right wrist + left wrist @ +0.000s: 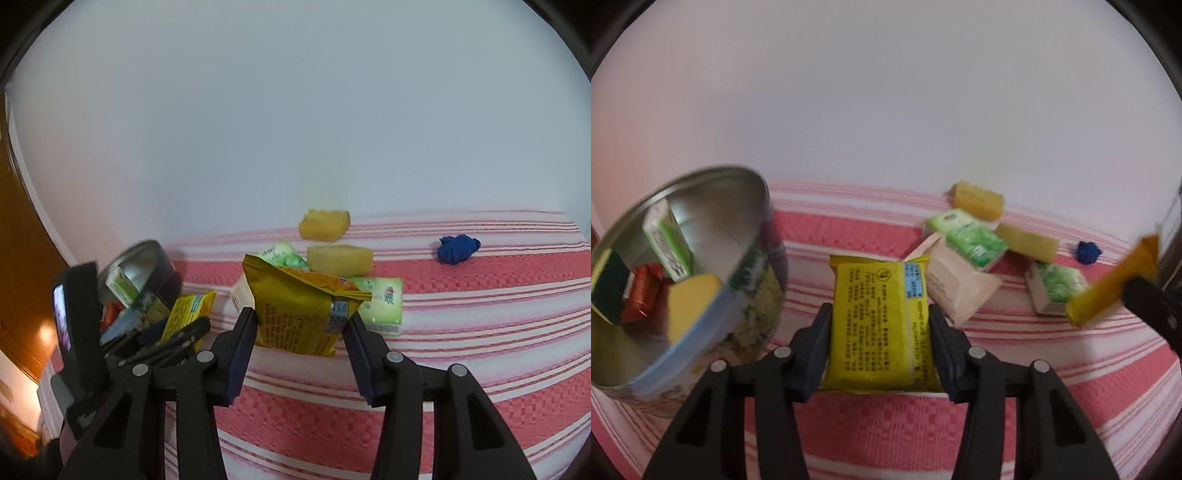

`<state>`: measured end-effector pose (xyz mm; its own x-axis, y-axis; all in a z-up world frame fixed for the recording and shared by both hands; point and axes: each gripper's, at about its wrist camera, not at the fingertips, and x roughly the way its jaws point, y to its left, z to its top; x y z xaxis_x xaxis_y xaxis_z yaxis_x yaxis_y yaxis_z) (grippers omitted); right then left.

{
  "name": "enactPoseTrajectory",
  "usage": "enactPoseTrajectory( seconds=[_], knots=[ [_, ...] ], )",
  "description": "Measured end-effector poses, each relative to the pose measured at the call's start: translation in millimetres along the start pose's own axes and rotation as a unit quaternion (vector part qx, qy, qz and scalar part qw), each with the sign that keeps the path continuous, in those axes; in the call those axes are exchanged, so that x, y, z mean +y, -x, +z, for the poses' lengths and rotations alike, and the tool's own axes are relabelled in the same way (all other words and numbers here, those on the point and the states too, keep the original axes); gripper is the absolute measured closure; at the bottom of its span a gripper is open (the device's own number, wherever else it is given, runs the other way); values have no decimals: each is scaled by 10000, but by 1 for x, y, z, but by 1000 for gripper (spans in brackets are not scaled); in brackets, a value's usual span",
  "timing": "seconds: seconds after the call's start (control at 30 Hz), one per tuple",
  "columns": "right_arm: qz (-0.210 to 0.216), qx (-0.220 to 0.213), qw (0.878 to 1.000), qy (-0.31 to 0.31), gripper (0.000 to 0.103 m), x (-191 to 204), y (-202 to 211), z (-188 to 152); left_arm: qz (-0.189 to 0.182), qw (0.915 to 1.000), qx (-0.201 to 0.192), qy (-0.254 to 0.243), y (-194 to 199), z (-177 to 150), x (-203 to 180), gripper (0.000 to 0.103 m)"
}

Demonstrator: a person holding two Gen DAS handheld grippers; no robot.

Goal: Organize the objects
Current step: 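Grasp the yellow packet with left tool while right tool grasps the yellow-orange snack bag, then carry both yellow packets over the silver tin with both tools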

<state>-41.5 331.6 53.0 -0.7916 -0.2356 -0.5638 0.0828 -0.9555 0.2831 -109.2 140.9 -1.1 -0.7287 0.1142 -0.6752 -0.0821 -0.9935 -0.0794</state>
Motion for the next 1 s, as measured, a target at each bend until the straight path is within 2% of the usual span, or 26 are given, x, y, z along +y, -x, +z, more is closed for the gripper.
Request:
enactPoseTrajectory(
  seconds=[0.1,0.23,0.37,0.53,0.7,1.0],
  knots=[
    [-33,-214,9998,-30,52,0,1,-1,-51,9995,-247,-179,21,-2,7,54],
    [-32,-357,9987,-368,52,-9,0,-5,-48,9980,-528,-353,41,-2,19,54],
    [-201,-455,9974,-522,52,-6,4,-14,-44,9962,-727,-469,45,5,34,54],
    [-465,-644,9958,-454,52,22,14,-23,-92,9953,-865,-432,60,11,58,54],
    [-200,-747,9955,-551,52,53,12,-20,101,9939,-1005,-451,63,17,85,54],
    [67,-756,9969,-214,52,133,-18,-6,482,9931,-1055,-148,62,35,145,54]
  ],
)
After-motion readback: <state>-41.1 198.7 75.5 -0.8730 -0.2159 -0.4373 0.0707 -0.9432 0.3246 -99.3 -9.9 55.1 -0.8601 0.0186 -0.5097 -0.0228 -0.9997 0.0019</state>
